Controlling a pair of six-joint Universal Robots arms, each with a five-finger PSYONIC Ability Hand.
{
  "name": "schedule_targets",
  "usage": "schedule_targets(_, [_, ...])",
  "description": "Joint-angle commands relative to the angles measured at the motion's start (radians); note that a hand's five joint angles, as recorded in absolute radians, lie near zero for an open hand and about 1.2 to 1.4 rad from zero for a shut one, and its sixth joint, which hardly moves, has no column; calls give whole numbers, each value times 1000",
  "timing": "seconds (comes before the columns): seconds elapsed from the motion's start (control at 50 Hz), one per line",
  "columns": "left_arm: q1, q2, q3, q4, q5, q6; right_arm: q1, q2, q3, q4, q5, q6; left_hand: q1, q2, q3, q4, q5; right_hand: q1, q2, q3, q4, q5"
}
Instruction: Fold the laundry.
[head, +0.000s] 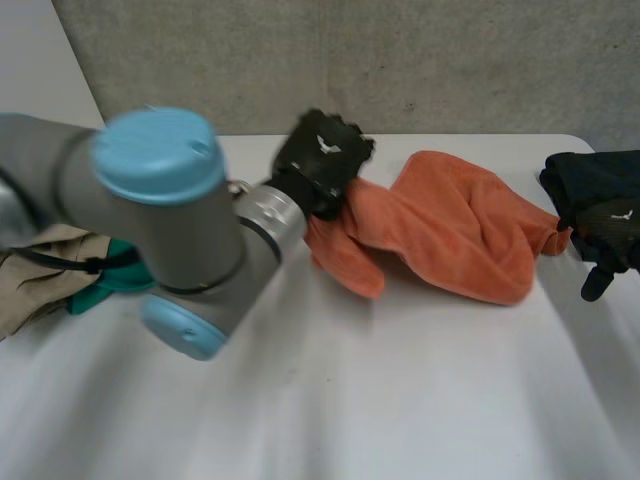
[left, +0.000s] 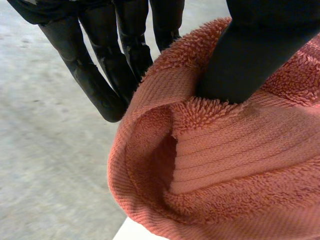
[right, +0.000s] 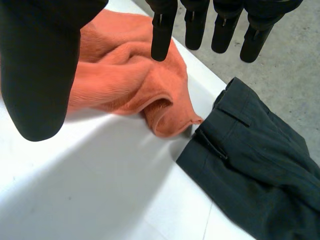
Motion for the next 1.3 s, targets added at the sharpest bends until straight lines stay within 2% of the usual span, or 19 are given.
schedule_targets(0.02, [81, 152, -62, -86, 28, -58, -36, 44, -134, 138, -106, 147, 259, 203, 214, 205, 253, -268, -42, -44, -52, -49])
schedule_targets(0.08, [104, 207, -54, -131, 43, -110, -27, 90, -174, 173, -190, 187, 259, 203, 214, 205, 253, -268, -42, -44, -52, -49])
schedule_targets(0.18, [124, 265, -13, -178, 43, -190, 11, 144, -189, 177, -272, 198, 259, 203, 214, 205, 253, -268, -42, -44, -52, -49])
schedule_targets(0.36, [119, 315, 135, -294, 22, -274, 120, 190, -156, 66, -252, 262, 259, 203, 214, 205, 253, -268, -42, -44, -52, -49])
schedule_targets(0.44, [113, 318, 207, -312, -1, -276, 164, 196, -131, 17, -214, 297, 259, 203, 214, 205, 253, -268, -42, -44, -52, -49])
schedule_targets(0.58, [113, 312, 293, -324, -30, -270, 218, 200, -79, -9, -214, 317, 259, 203, 214, 205, 253, -262, -36, -38, -46, -44])
schedule_targets(0.7, [125, 309, 302, -324, -35, -260, 209, 168, -59, -1, -232, 313, 259, 203, 214, 205, 253, -268, -42, -44, -52, -49])
schedule_targets(0.8, [148, 316, 262, -330, -32, -267, 111, 59, -28, 55, -238, 311, 259, 203, 214, 205, 253, -268, -42, -44, -52, -49])
schedule_targets(0.88, [144, 327, 253, -329, -32, -273, 140, 58, 56, 82, -237, 320, 259, 203, 214, 205, 253, -268, -42, -44, -52, -49])
schedule_targets(0.94, [135, 331, 265, -327, -36, -282, 229, 61, 129, 24, -191, 377, 259, 203, 214, 205, 253, -262, -36, -38, -46, -44])
schedule_targets(1.02, [115, 335, 293, -323, -43, -288, 364, 65, 188, -140, 17, 584, 259, 203, 214, 205, 253, -262, -36, -38, -46, -44])
schedule_targets(1.04, [108, 333, 305, -323, -50, -288, 409, 68, 194, -205, 116, 672, 259, 203, 214, 205, 253, -260, -33, -35, -43, -41])
schedule_targets(1.1, [98, 333, 316, -324, -61, -286, 476, 88, 191, -286, 243, 780, 259, 203, 214, 205, 253, -260, -33, -35, -43, -41])
schedule_targets(1.12, [92, 335, 322, -324, -64, -285, 517, 104, 179, -320, 310, 832, 259, 203, 214, 205, 253, -260, -33, -35, -43, -41])
schedule_targets(1.2, [92, 339, 326, -324, -69, -288, 589, 134, 144, -343, 421, 854, 259, 203, 214, 205, 253, -260, -33, -35, -43, -41])
schedule_targets(1.3, [92, 353, 319, -323, -81, -300, 648, 187, 93, -357, 505, 849, 259, 203, 214, 205, 253, -192, 34, 32, 24, 27])
